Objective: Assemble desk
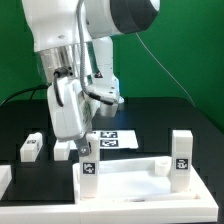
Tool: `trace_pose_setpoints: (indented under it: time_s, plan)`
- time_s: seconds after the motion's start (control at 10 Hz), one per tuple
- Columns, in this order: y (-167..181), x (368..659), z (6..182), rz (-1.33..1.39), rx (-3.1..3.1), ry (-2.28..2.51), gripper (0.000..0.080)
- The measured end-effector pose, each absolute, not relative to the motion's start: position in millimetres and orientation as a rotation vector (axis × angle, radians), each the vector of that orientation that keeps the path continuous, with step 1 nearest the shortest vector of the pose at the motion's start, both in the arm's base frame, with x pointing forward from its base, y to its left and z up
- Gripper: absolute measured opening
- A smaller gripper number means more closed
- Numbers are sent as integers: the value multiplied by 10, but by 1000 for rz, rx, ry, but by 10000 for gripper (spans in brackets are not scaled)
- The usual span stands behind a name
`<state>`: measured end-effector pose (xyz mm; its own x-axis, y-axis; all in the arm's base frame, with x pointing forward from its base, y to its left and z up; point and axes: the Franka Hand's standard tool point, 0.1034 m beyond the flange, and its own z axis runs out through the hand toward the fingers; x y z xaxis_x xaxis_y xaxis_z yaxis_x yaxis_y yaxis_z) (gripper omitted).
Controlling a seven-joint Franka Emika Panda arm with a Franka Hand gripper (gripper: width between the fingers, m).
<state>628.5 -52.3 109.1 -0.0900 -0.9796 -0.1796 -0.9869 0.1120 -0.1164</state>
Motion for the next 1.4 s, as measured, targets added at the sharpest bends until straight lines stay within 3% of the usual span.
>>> trace_pose_setpoints:
  time_s: [0.1,0.2,0.3,0.4,0.6,0.8,1.0,1.2,1.4]
  plan:
    - [-514,6285,1090,44,-2013,2126,475]
    - [-478,6297,1099,13,-2170,1970,475]
    - [-428,6313,1101,-26,-2355,1763,615]
    - [-357,6303,1094,-50,-2621,1378,639]
    - [-342,6294,1082,-60,-2690,1242,648]
    - [-356,6295,1082,-84,-2793,1002,649]
    - [-477,6345,1096,-135,-3015,333,649]
    - [-458,6340,1086,-125,-2979,504,649]
    - [-454,6340,1084,-117,-2953,620,394]
